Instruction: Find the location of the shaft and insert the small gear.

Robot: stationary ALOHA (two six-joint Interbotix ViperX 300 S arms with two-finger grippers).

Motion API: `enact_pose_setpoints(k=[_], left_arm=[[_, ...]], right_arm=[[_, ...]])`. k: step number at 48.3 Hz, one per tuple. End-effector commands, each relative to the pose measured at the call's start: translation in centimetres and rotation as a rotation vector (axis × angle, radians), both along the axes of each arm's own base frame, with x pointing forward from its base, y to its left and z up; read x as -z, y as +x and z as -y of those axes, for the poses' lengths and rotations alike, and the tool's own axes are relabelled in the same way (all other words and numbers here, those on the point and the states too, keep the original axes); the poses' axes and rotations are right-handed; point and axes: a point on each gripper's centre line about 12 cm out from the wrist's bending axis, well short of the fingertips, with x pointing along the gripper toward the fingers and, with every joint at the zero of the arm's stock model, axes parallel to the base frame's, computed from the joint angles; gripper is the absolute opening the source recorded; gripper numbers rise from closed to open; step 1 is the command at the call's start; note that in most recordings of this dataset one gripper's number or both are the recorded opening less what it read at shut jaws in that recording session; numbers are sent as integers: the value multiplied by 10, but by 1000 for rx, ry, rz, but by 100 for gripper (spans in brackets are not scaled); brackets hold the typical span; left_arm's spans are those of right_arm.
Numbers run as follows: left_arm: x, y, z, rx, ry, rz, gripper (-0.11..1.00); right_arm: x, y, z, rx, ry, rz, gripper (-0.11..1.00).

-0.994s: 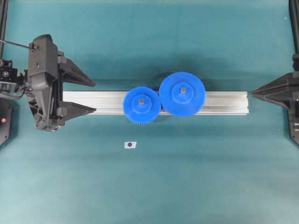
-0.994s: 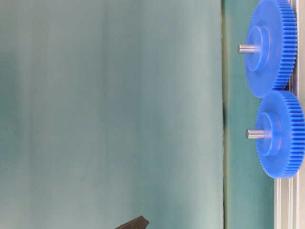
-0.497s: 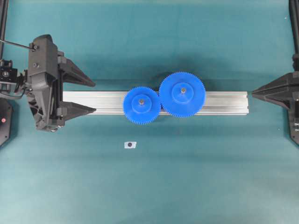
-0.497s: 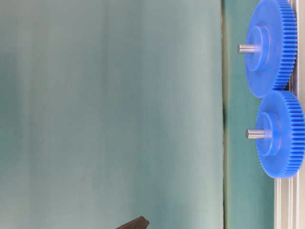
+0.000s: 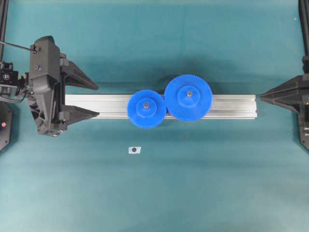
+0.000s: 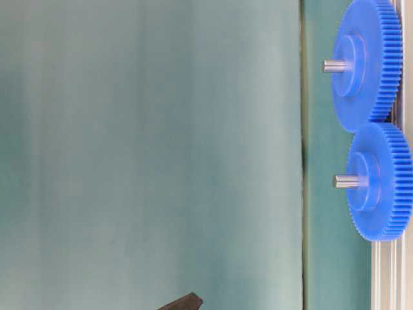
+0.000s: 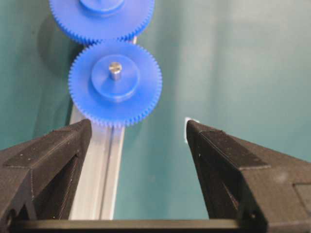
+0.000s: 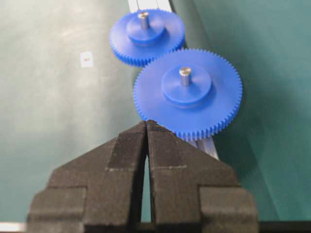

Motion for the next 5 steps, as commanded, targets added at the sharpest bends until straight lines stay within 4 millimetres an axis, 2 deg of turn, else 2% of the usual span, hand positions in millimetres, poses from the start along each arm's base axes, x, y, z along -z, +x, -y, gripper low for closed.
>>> enact_pose_setpoints(k=[1, 5], left_arm=[[-6, 1, 0, 0, 2, 20, 79], [-7, 1, 0, 0, 1, 21, 79]], right_arm=[[-4, 2, 0, 2, 6, 13, 5], [-4, 2, 0, 2, 6, 13, 5]])
